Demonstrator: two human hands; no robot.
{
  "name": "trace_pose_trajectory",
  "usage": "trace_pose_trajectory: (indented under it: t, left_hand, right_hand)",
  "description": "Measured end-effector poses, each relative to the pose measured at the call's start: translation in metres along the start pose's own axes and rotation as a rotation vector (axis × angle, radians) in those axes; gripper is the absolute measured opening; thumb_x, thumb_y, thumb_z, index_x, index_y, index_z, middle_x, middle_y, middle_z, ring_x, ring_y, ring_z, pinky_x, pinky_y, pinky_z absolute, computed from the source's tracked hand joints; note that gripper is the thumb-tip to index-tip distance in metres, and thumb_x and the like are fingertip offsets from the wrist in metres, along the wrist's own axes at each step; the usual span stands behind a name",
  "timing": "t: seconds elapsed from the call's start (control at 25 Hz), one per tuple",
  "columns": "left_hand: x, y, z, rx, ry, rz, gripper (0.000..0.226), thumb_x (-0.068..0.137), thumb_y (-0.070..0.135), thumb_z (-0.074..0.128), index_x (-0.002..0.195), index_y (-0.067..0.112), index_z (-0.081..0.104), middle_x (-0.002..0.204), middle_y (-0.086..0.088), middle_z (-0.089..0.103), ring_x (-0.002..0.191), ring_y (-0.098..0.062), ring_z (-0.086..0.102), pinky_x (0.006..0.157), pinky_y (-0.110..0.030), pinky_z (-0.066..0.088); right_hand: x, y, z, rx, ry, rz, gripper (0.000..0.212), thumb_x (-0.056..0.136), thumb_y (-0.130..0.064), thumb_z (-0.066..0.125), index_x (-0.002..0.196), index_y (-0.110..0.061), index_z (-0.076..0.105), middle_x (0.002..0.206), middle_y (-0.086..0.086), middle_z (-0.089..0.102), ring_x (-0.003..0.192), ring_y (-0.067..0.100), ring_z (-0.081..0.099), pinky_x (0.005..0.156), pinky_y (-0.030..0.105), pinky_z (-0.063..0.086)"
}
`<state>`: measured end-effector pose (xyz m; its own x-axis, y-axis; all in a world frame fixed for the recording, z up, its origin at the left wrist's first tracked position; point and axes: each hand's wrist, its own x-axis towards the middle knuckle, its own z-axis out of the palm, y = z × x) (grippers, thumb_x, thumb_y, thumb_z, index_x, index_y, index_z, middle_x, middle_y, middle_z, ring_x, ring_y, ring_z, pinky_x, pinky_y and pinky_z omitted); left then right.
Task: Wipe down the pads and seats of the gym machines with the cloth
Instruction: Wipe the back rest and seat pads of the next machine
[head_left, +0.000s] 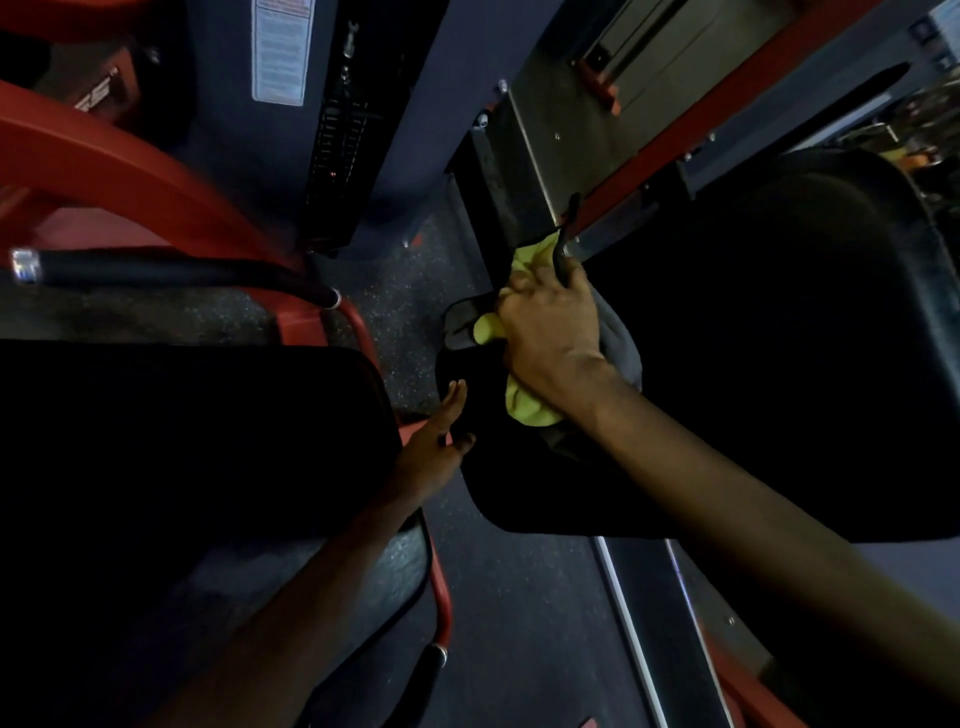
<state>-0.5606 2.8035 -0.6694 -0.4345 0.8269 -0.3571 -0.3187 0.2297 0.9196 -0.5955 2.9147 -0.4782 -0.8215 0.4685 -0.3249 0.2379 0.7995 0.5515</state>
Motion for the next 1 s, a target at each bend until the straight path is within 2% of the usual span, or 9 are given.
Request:
trace_pose_trajectory:
  t: [0.2, 0.32, 0.44, 0.52, 0.56, 0.64, 0.76, 0.88, 1.0]
  left_hand:
    - [-0.001, 0.003, 0.003, -0.012, 0.033, -0.036, 0.072, 0.095, -0.004, 0.059, 0.157, 0.014, 0.026, 0.161, 0.009, 0.02, 0.144, 0.0, 0.015, 0.104, 0.001, 0.015]
    - [0.004, 0.009, 0.0, -0.047, 0.046, -0.054, 0.064, 0.096, -0.001, 0.06, 0.154, 0.009, 0.033, 0.162, 0.0, 0.025, 0.149, -0.008, 0.021, 0.107, -0.001, 0.019]
    - [0.003, 0.024, 0.004, -0.017, 0.136, -0.114, 0.06, 0.099, 0.027, 0.061, 0.153, 0.016, 0.038, 0.158, -0.004, 0.037, 0.146, -0.016, 0.034, 0.119, -0.027, 0.026]
    - [0.003, 0.038, 0.011, -0.003, 0.163, -0.096, 0.068, 0.094, 0.052, 0.06, 0.154, 0.031, 0.035, 0.153, -0.001, 0.046, 0.142, -0.019, 0.042, 0.117, -0.039, 0.035]
    - [0.004, 0.047, 0.014, 0.001, 0.156, -0.069, 0.069, 0.093, 0.057, 0.058, 0.154, 0.038, 0.032, 0.152, 0.0, 0.047, 0.14, -0.019, 0.043, 0.116, -0.042, 0.037]
    - [0.005, 0.065, 0.017, 0.033, 0.138, -0.039, 0.067, 0.095, 0.054, 0.057, 0.154, 0.045, 0.026, 0.157, 0.001, 0.04, 0.143, -0.021, 0.04, 0.116, -0.044, 0.036]
    - [-0.001, 0.09, 0.022, 0.087, 0.095, 0.046, 0.067, 0.099, 0.037, 0.058, 0.155, 0.046, 0.021, 0.165, 0.001, 0.024, 0.15, -0.019, 0.026, 0.122, -0.04, 0.026]
    - [-0.005, 0.101, 0.028, 0.186, 0.047, 0.128, 0.08, 0.096, 0.03, 0.06, 0.155, 0.05, 0.01, 0.168, 0.002, 0.008, 0.153, -0.019, 0.014, 0.122, -0.039, 0.025]
    - [-0.003, 0.103, 0.027, 0.265, -0.048, 0.099, 0.094, 0.094, 0.032, 0.064, 0.153, 0.053, -0.006, 0.168, 0.004, -0.005, 0.153, -0.021, 0.01, 0.121, -0.046, 0.028]
  right_hand:
    - [0.016, -0.025, -0.001, -0.058, -0.145, -0.01, 0.044, 0.099, -0.042, 0.049, 0.132, -0.016, 0.063, 0.142, 0.009, 0.056, 0.144, 0.036, 0.034, 0.121, 0.06, 0.014]
    - [0.014, -0.016, -0.002, 0.012, -0.109, -0.016, 0.041, 0.097, -0.036, 0.052, 0.132, -0.017, 0.063, 0.144, 0.007, 0.054, 0.145, 0.033, 0.032, 0.123, 0.055, 0.012]
    - [-0.014, 0.007, -0.009, 0.052, -0.014, -0.014, 0.044, 0.095, -0.028, 0.055, 0.137, -0.018, 0.06, 0.152, 0.005, 0.047, 0.149, 0.029, 0.027, 0.125, 0.051, 0.006]
    - [-0.03, 0.023, -0.016, 0.069, 0.056, 0.017, 0.048, 0.094, -0.026, 0.055, 0.142, -0.018, 0.056, 0.156, 0.005, 0.042, 0.152, 0.028, 0.022, 0.125, 0.052, 0.001]
    - [-0.036, 0.031, -0.02, 0.07, 0.101, 0.049, 0.048, 0.096, -0.027, 0.054, 0.142, -0.017, 0.056, 0.157, 0.005, 0.042, 0.152, 0.028, 0.021, 0.124, 0.052, -0.001]
    - [-0.05, 0.048, -0.024, 0.04, 0.188, 0.098, 0.044, 0.098, -0.029, 0.054, 0.14, -0.015, 0.059, 0.155, 0.006, 0.045, 0.153, 0.027, 0.022, 0.124, 0.054, -0.001]
    - [-0.067, 0.064, -0.026, 0.012, 0.217, 0.137, 0.042, 0.098, -0.031, 0.055, 0.137, -0.016, 0.062, 0.152, 0.007, 0.047, 0.154, 0.027, 0.02, 0.124, 0.055, -0.001]
    - [-0.052, 0.054, -0.033, 0.04, 0.217, 0.138, 0.042, 0.098, -0.031, 0.055, 0.135, -0.013, 0.063, 0.149, 0.01, 0.05, 0.153, 0.03, 0.022, 0.125, 0.057, 0.003]
    - [-0.056, 0.058, -0.035, 0.088, 0.247, 0.137, 0.042, 0.096, -0.025, 0.054, 0.136, -0.013, 0.062, 0.149, 0.01, 0.05, 0.153, 0.031, 0.022, 0.125, 0.057, 0.003]
